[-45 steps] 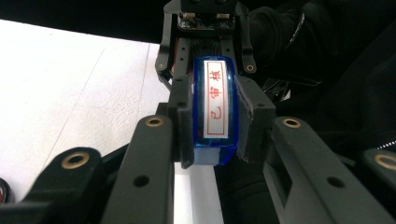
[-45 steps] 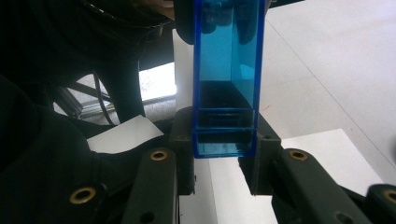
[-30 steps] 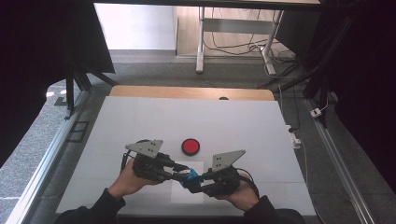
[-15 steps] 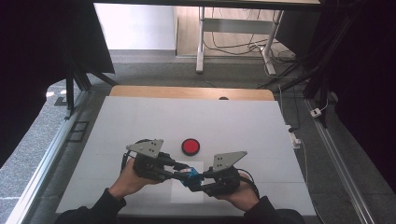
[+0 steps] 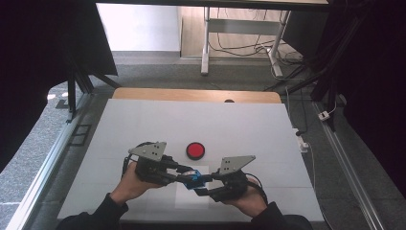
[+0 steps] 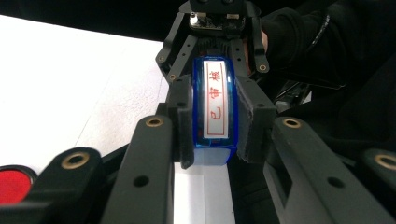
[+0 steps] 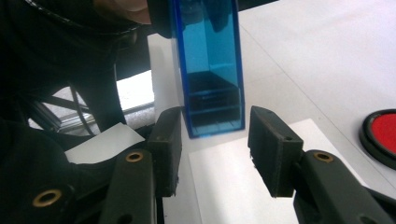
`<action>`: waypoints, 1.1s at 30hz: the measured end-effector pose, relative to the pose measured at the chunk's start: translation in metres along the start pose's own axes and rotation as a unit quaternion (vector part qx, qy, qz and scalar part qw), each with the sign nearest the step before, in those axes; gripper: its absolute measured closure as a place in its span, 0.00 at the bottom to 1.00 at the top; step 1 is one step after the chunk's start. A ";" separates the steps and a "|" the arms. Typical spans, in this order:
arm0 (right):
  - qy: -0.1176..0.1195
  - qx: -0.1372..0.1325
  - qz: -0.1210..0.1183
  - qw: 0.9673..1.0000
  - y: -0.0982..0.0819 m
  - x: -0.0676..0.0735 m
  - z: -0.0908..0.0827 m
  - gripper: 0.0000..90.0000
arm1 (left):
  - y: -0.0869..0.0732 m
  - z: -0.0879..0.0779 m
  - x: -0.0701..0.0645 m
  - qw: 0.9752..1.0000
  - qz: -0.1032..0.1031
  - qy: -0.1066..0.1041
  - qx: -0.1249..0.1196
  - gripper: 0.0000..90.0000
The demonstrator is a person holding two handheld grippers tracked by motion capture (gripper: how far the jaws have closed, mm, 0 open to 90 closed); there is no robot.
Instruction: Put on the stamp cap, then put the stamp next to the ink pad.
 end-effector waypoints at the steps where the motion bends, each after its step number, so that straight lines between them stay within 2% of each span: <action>1: -0.003 -0.001 0.000 1.000 0.000 0.000 0.000 0.60 | 0.000 -0.001 0.000 1.000 0.000 0.000 -0.001 0.79; 12: -0.025 -0.002 0.008 1.000 0.000 -0.005 -0.007 0.55 | 0.000 -0.006 0.003 1.000 -0.006 0.012 0.002 0.79; 25: -0.054 0.004 0.016 0.998 -0.003 -0.010 -0.011 0.39 | 0.000 -0.013 0.007 0.999 -0.012 0.035 0.008 0.79; 33: -0.074 0.004 0.024 0.997 -0.005 -0.013 -0.013 0.34 | -0.002 -0.015 0.010 0.998 -0.031 0.047 0.015 0.78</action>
Point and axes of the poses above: each handheld gripper's, and its own axes: z roughly forward along the jaws, y roughly out of its top, x roughly to its left, the point moved 7 cm from there along z, roughly forward along the jaws, and after that the axes turned 10 degrees about z, right-handed, at the moved point
